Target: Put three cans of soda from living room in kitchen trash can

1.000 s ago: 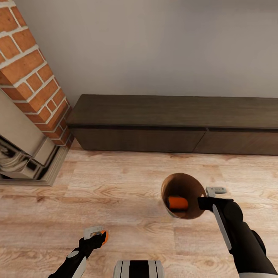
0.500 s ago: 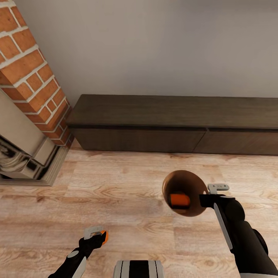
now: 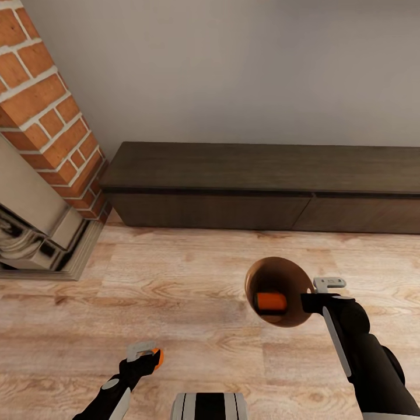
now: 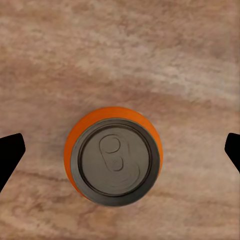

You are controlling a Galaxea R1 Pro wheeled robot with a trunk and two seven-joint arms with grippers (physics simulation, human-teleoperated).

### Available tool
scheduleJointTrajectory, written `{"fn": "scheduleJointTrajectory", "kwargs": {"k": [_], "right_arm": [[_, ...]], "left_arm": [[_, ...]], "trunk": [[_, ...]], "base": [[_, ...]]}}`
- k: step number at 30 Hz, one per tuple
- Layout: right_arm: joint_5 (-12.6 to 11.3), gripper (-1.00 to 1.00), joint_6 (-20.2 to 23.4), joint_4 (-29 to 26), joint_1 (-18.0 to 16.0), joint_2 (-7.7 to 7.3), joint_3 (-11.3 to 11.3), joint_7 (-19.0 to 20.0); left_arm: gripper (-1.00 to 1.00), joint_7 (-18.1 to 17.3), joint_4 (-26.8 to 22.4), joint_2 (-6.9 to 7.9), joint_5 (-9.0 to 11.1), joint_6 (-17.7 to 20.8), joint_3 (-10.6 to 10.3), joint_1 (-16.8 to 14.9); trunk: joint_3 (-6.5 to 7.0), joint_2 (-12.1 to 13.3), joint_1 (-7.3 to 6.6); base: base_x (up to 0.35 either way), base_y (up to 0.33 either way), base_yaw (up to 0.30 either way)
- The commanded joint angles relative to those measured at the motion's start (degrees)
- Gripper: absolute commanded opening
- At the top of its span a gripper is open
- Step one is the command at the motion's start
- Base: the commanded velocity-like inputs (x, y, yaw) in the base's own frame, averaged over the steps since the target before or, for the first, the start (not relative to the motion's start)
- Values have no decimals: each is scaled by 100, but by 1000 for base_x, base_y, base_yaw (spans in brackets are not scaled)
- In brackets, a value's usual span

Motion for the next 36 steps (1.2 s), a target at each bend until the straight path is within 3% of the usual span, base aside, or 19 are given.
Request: {"fn": "scheduleJointTrajectory", "kwargs": {"k": [1,36], "right_arm": [[-39,-100,-3,-2,-2,0,0,15],[-40,-100,-6,-2,-2,8,9,15]], "left_arm": [[100,0,0,0,0,0,-1,0],[100,0,0,-1,0,0,-5,-1]], "trunk": [[-18,-40,22],[-251,-562,307]], "base": [[0,0,0],[0,0,0]]}}
